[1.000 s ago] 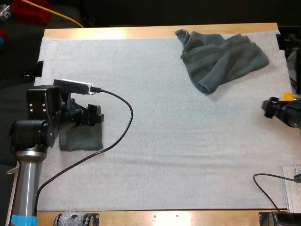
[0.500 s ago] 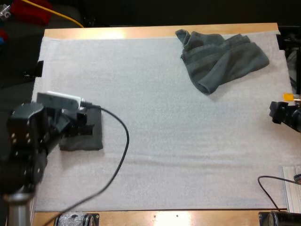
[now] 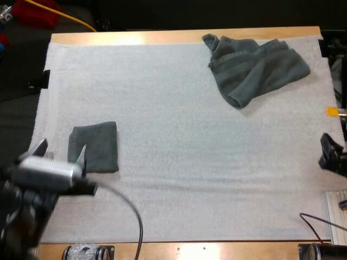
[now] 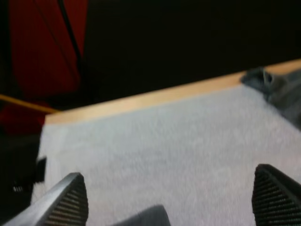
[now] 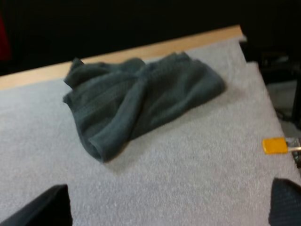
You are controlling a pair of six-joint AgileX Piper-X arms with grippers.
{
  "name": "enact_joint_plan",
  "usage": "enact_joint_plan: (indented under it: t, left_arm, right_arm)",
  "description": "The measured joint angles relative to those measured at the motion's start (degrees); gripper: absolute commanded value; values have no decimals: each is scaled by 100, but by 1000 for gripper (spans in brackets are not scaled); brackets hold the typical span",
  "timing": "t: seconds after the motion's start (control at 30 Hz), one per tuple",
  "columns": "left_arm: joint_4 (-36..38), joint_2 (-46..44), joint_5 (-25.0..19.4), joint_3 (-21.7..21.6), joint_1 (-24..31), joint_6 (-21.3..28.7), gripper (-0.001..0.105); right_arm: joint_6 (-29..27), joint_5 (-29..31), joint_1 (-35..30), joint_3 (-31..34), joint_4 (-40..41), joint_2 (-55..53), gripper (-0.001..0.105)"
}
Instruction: Pick towel from pile, fold and stack
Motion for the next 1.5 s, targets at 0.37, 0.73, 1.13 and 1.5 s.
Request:
enact_joint_plan:
  t: [0.37,0.73,1.13,1.5]
  left_arm:
    - [834,-1477,0,-6,0,298,69]
    - [1822,-2581,9,575,0,304,69]
    - [2400,-2569,313,1163,0,304,69]
    - [1114,-2556,313,2315,0,304,69]
  right_arm:
    - [129,0,0,371,0,-1499,81]
    - [424,0,0,770,134,-2605,81]
    - [424,0,0,1196,496,-2735,81]
    - [424,0,0,2002,170,-2735,81]
